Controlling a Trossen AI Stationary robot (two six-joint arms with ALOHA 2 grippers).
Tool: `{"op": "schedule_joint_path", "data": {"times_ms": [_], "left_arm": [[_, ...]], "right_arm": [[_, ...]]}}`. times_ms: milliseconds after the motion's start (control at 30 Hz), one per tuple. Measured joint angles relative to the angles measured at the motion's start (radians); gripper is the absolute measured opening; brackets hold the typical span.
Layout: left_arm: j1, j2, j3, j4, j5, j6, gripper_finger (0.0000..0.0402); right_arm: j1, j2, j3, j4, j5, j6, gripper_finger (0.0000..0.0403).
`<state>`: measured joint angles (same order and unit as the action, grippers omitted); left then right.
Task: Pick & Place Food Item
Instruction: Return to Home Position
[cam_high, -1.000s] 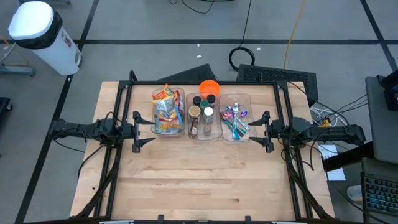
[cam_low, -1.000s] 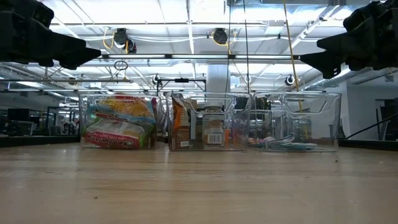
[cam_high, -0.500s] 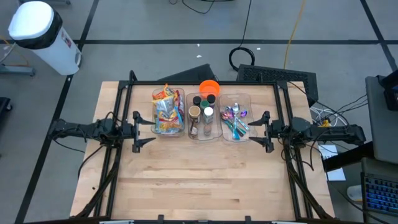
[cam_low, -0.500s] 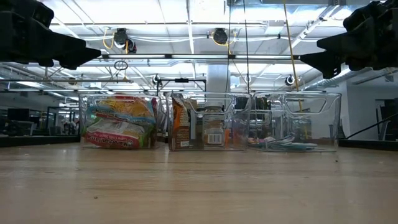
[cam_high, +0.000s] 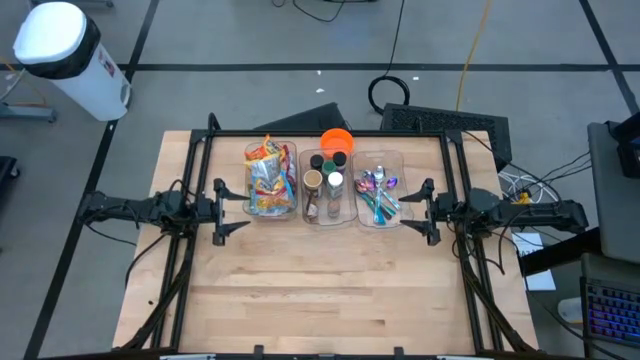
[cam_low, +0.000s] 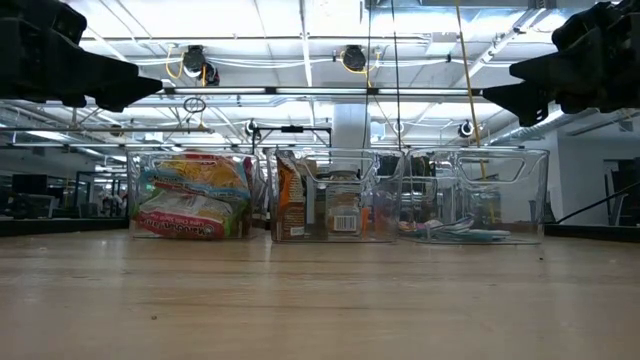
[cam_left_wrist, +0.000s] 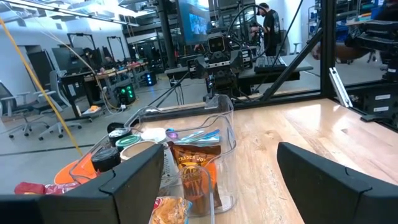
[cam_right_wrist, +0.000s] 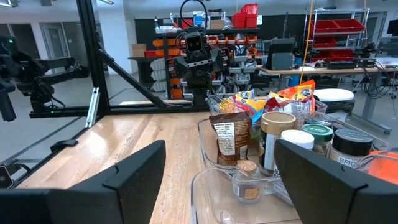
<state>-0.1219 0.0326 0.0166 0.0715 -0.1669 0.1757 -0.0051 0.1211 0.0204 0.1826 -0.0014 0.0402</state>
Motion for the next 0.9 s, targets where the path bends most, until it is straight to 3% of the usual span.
{"op": "schedule_joint_path", "data": {"times_ms": [900], "left_arm": [[0.0, 0.0, 0.0, 0.0, 0.0, -0.002, 0.0324]], "right_arm": [[0.0, 0.0, 0.0, 0.0, 0.0, 0.0, 0.0293]]}}
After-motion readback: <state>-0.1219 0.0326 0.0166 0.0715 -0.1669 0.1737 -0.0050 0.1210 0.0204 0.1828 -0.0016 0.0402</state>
